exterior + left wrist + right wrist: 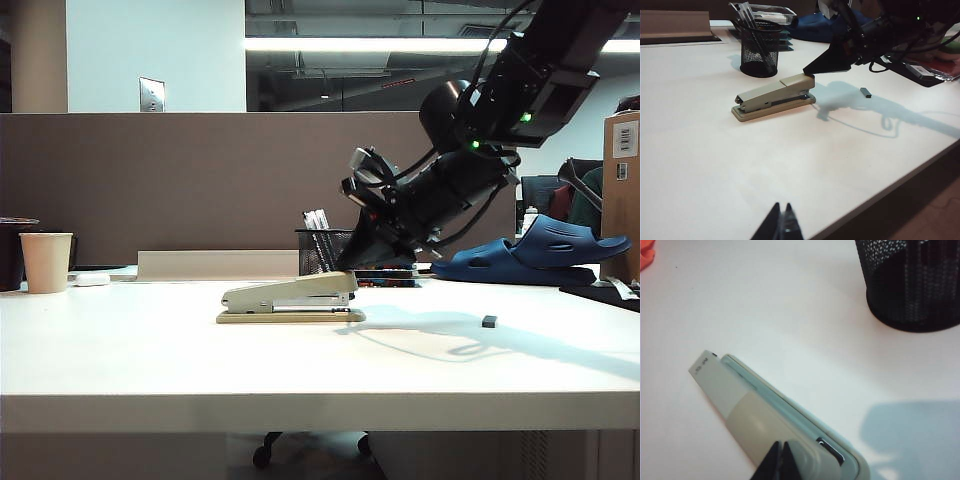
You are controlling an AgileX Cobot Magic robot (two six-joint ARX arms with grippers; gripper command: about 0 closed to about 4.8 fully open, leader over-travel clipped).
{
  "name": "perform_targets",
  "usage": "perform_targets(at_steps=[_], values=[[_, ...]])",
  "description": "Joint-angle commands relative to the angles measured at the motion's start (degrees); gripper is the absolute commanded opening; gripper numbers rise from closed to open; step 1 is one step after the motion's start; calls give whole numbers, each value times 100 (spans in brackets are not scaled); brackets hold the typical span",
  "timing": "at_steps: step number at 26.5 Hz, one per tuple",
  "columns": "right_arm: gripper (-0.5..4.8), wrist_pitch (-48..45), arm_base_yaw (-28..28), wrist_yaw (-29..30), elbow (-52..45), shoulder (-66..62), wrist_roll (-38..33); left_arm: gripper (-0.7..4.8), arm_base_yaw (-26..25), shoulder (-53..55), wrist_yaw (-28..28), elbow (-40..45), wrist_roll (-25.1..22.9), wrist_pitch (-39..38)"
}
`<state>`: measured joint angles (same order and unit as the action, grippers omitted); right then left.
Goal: Press the stapler down.
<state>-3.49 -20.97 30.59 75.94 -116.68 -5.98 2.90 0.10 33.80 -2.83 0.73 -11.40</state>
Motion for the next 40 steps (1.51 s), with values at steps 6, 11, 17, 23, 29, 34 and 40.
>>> perform_targets(at_steps=[6,11,17,23,29,34,40], values=[[-9,317,-9,-111,-2,-55,-2,-5,-9,2,-15,-20,-22,76],[-9,382,-9,-151,0,-98,-4,-5,-9,2,-13,-20,-22,74],[-9,520,-9,-153,-2,-166,-4,-5,-9,2,-13,-20,-2,74],[-9,535,-9,-155,-2,-173,-4,-5,-9,2,-13,-20,-2,74],[-9,634,-9,-155,-2,-173,-2,-5,-9,2,-13,-20,-2,74],[-9,645,-9,-155,-2,-173,-4,-5,-9,2,-13,-20,-2,76],[-9,798,-9,-262,-2,-175,-2,-5,-9,2,-13,-20,-2,76]])
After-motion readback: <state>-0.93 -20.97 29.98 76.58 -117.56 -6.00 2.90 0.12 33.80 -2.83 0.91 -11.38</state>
